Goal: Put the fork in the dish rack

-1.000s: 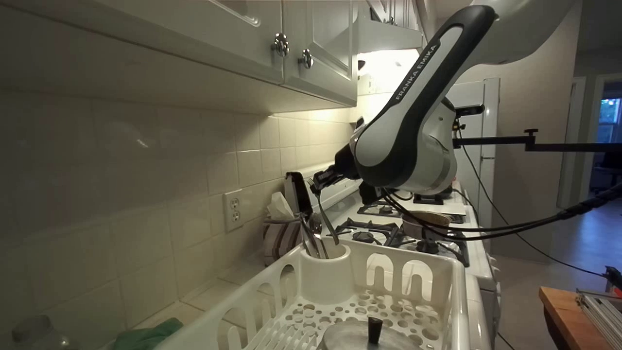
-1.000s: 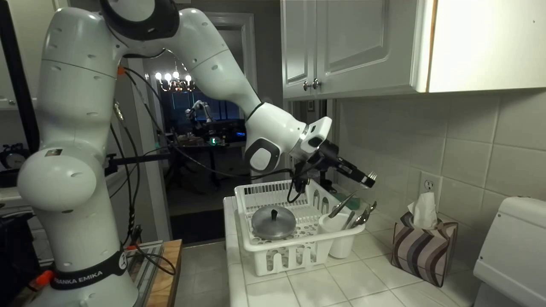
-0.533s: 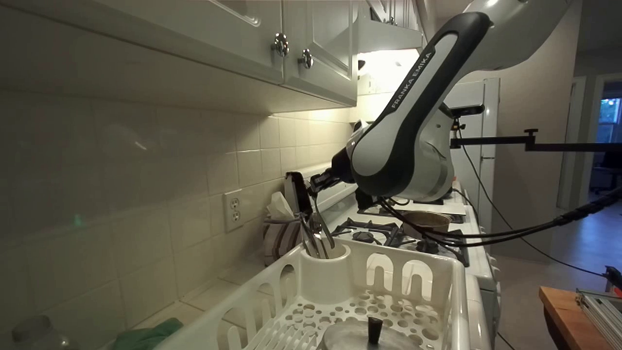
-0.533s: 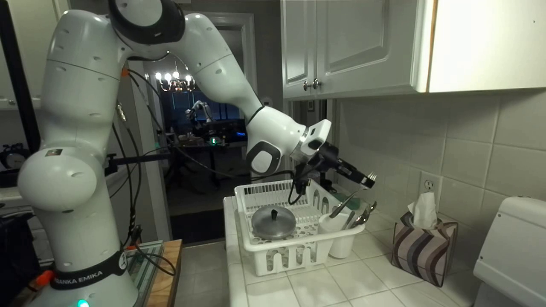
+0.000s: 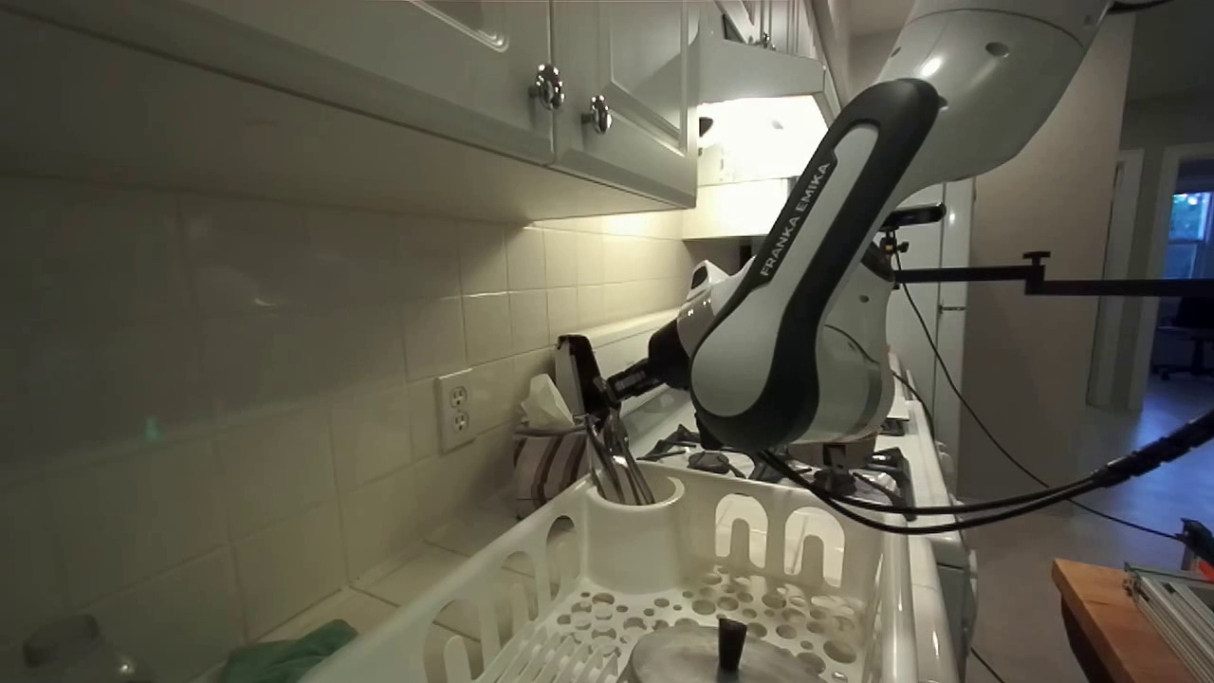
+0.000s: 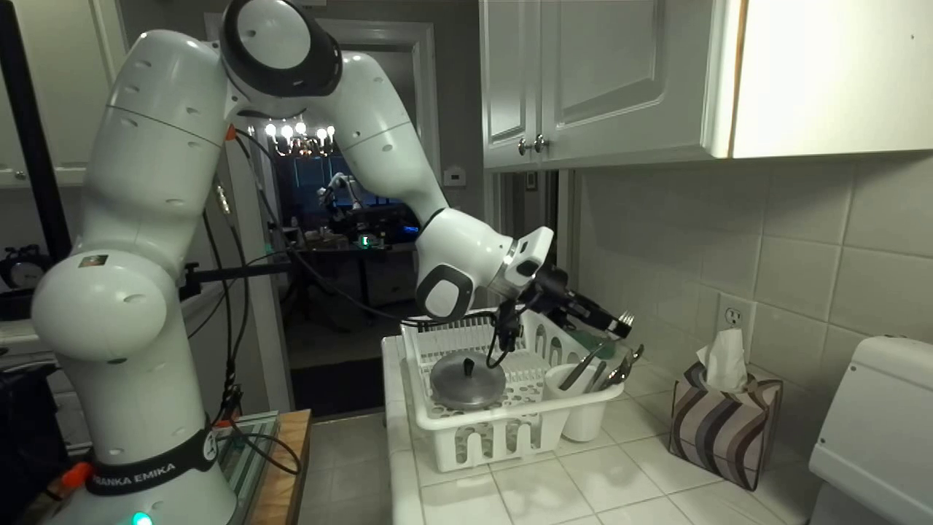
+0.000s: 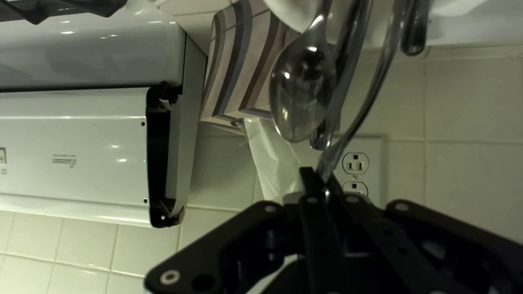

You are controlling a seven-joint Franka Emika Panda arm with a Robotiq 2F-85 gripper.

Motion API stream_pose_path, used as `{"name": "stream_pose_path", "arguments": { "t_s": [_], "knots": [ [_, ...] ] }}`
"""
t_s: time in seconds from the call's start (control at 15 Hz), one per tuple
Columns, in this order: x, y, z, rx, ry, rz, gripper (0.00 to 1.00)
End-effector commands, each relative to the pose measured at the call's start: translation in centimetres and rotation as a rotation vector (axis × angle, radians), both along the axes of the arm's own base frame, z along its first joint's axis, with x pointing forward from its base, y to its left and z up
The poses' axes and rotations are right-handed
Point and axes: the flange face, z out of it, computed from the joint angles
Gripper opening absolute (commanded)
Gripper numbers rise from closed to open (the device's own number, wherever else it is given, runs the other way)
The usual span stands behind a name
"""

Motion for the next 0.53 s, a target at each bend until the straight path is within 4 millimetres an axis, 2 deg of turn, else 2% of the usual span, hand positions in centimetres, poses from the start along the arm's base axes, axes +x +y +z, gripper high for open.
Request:
{"name": "stream_pose_path", "arguments": {
  "t_s": [0.0,0.07,0.13,0.2,0.47],
  "knots": [
    [-0.1,1.1,-1.4,-0.009,-0.011,-0.003,0.01],
    [-0.2,1.2,-1.8,-0.025,-0.004,-0.001,0.02],
    [-0.3,1.4,-2.1,-0.030,0.004,0.006,0.29],
    [-0.4,1.6,-2.3,-0.035,0.014,0.012,0.31],
    [-0.7,2.5,-2.5,-0.028,0.036,0.036,0.57]
  ]
}}
